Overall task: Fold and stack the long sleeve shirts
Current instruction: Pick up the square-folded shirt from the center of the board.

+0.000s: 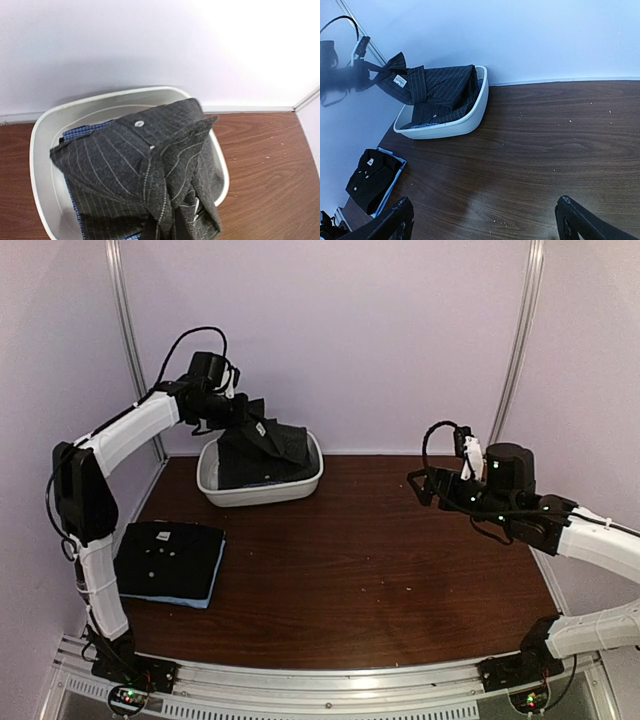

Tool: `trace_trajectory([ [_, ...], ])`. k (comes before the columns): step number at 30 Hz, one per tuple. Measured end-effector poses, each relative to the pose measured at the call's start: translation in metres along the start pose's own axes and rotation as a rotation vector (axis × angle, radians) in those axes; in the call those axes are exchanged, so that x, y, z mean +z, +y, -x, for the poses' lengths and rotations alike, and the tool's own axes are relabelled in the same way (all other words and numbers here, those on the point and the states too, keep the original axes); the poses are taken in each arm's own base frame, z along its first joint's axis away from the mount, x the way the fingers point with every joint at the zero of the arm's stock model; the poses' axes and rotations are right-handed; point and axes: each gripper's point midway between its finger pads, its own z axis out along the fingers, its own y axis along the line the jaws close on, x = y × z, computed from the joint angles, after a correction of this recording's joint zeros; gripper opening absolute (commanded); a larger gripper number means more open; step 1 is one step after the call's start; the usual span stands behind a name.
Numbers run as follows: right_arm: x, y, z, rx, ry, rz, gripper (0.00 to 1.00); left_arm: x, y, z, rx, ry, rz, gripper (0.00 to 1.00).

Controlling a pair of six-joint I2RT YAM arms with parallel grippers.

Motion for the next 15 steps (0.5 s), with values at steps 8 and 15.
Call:
trace_trajectory([
  [8,0.016,0.009,0.020,0.009,-0.059,0.012,1.00,-0.096,-0.102,0.039,0.083,-0.157,-0.307,0.00],
  [15,0.036,0.031,0.008,-0.007,-0.053,0.067,1.00,-0.172,-0.172,0.047,0.108,-0.244,-0.537,0.00],
])
